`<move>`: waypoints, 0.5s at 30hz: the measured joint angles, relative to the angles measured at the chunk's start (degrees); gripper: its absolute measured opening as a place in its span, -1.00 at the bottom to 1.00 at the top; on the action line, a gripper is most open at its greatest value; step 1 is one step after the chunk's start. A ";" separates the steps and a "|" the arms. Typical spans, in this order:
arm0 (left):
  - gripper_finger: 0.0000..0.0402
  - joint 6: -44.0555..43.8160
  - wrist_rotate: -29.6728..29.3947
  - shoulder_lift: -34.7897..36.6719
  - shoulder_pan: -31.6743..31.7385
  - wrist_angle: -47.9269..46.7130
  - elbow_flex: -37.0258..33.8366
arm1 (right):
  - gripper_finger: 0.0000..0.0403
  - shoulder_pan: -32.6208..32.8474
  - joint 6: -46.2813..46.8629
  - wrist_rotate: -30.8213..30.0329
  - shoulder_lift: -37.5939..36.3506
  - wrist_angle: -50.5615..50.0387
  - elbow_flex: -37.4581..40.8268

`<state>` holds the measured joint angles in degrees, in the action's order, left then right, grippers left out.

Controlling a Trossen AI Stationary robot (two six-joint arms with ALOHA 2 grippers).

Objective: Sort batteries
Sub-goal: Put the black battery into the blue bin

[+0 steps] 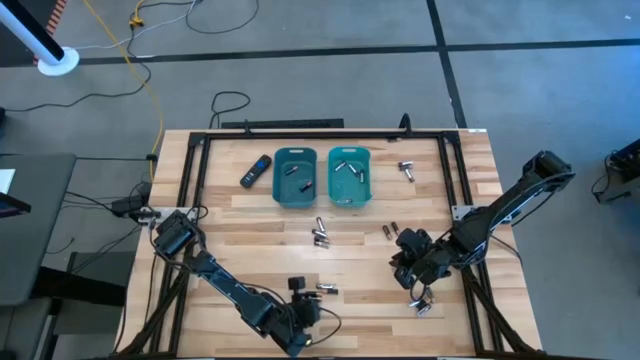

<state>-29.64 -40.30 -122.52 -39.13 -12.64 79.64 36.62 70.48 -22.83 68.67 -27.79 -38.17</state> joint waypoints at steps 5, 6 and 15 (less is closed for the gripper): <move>-0.59 0.06 -0.45 0.00 0.79 0.00 0.00 | -0.45 0.00 -0.26 0.01 -0.01 0.00 0.00; -0.59 0.04 -0.45 0.00 1.05 -0.07 0.00 | -0.45 0.01 -0.26 0.01 -0.01 0.00 0.00; -0.59 -2.67 5.83 0.00 3.93 -3.44 0.00 | -0.45 1.43 -0.45 0.22 -0.01 -0.02 0.00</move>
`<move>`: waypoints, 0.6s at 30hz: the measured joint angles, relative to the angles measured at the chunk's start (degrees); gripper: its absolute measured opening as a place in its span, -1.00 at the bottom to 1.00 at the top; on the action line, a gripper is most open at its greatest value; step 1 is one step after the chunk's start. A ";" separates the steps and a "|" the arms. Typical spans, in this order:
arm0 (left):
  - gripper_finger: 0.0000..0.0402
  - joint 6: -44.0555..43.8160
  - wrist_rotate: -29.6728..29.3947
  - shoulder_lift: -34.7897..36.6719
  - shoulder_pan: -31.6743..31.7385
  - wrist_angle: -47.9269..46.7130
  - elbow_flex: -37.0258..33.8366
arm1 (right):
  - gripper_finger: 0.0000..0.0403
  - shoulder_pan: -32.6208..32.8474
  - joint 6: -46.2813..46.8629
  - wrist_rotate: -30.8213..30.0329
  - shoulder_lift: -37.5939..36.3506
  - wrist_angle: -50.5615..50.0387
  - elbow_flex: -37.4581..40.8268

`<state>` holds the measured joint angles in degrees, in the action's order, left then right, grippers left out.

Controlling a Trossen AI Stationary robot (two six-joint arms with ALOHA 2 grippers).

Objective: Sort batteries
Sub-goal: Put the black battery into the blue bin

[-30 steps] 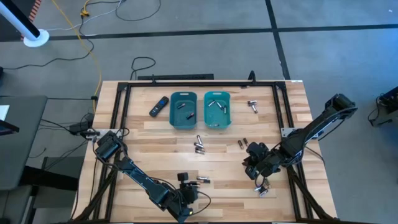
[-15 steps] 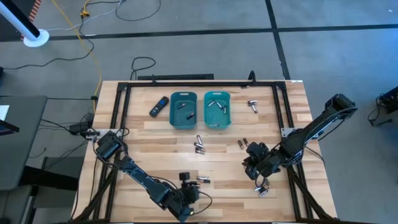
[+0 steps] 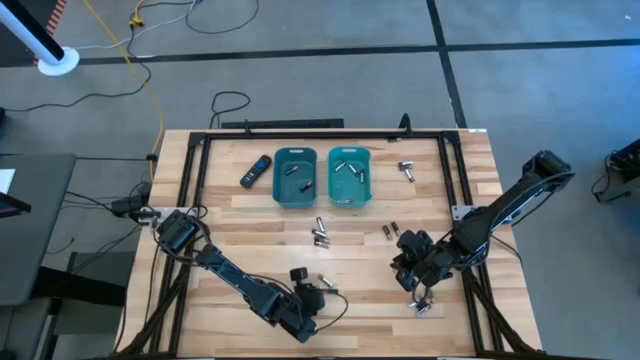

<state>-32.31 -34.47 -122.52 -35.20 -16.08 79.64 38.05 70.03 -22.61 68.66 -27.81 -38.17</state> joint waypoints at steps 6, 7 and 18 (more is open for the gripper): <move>-0.59 -1.76 1.13 0.00 0.09 -1.88 0.02 | -0.45 1.02 -0.05 0.02 0.00 -0.05 0.00; -0.59 -2.29 1.25 0.00 0.09 -2.42 0.04 | -0.45 1.02 -0.07 0.07 0.00 -0.10 0.00; -0.70 -2.89 4.23 0.17 0.89 -4.94 0.17 | -0.45 0.92 -1.54 0.07 0.00 -0.16 0.02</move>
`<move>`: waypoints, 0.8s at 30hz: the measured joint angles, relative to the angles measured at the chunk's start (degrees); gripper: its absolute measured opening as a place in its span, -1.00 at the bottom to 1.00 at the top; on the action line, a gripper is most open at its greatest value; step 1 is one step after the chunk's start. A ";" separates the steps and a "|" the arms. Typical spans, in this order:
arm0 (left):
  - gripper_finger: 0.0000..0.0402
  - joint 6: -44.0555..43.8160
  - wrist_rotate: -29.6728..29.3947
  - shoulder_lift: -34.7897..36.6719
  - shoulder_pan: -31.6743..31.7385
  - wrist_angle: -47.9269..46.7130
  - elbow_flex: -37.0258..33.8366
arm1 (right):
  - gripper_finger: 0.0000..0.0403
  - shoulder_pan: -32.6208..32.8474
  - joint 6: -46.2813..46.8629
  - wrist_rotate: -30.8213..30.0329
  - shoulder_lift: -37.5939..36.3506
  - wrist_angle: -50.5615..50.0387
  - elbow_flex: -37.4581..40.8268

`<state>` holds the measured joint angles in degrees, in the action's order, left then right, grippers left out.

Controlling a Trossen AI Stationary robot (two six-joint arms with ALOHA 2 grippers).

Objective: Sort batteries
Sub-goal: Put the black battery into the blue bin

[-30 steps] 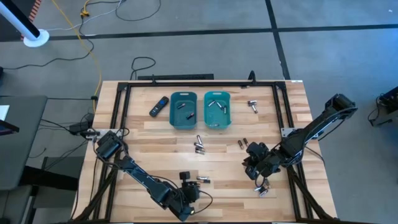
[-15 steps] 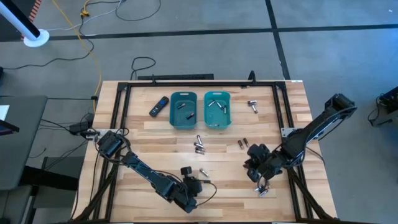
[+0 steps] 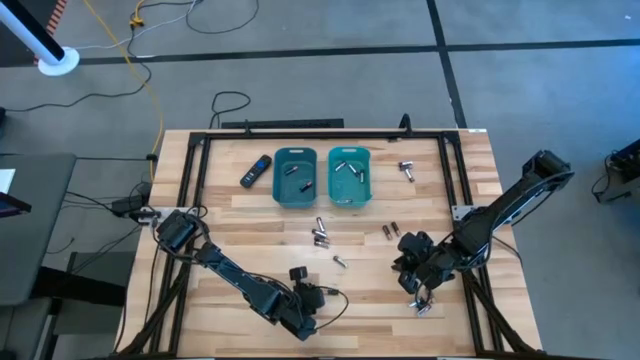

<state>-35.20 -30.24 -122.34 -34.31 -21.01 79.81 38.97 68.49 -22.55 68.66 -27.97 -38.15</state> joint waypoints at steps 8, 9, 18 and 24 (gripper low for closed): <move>-0.80 2.95 0.60 -0.20 1.00 -3.74 2.73 | -0.45 0.01 -0.02 0.00 0.00 0.00 -0.02; -0.80 3.64 0.74 -0.31 1.18 -5.54 3.74 | -0.45 0.01 0.00 0.00 0.00 0.00 0.00; -0.80 7.53 0.68 -0.37 4.84 -24.01 15.40 | -0.45 -0.01 -0.20 -0.02 0.00 -0.04 0.00; -0.80 6.57 0.54 1.49 11.66 -31.32 20.41 | -0.45 0.01 -0.05 -0.02 0.00 0.02 0.00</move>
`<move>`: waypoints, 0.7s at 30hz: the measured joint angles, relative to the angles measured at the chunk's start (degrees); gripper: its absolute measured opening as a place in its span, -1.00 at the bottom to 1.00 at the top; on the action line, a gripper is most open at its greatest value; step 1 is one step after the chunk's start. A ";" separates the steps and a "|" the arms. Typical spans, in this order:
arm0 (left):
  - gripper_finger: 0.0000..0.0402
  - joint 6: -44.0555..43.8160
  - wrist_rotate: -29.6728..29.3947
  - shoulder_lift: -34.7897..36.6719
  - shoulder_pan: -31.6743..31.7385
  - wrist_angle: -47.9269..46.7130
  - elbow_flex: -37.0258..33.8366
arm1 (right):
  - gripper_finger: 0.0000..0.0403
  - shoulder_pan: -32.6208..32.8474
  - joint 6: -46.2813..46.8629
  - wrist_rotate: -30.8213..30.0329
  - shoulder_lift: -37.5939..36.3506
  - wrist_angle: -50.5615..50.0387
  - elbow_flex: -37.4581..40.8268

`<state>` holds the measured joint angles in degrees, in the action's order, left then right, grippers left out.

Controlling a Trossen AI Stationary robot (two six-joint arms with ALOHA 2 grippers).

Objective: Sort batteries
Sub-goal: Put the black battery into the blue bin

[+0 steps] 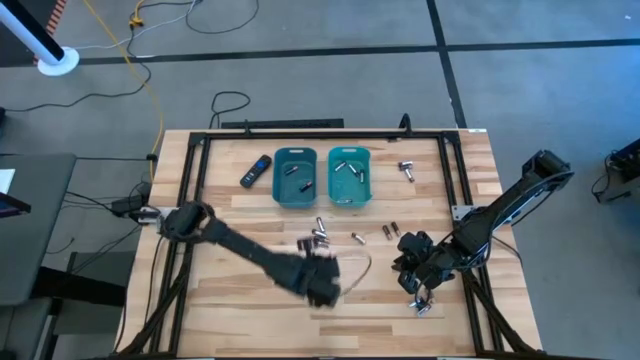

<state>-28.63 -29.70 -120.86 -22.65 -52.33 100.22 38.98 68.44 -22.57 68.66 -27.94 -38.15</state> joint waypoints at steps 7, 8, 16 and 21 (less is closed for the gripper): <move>-0.80 1.27 -0.07 7.45 13.18 -6.64 0.29 | -0.45 -0.25 0.53 -0.02 0.00 0.24 0.00; -0.80 1.98 0.27 8.49 15.27 -7.39 0.29 | -0.45 -0.44 0.53 0.00 0.02 0.24 0.00; -0.76 8.35 5.58 12.54 30.92 -7.53 -0.46 | -0.45 -3.08 3.56 -0.52 0.02 0.15 0.00; -0.80 13.53 10.66 12.82 37.07 -1.15 -6.44 | -0.45 -5.59 4.80 -0.82 0.02 0.21 0.00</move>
<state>-15.10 -19.04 -108.04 14.42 -53.48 93.78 33.39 73.24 -23.38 68.69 -27.74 -38.15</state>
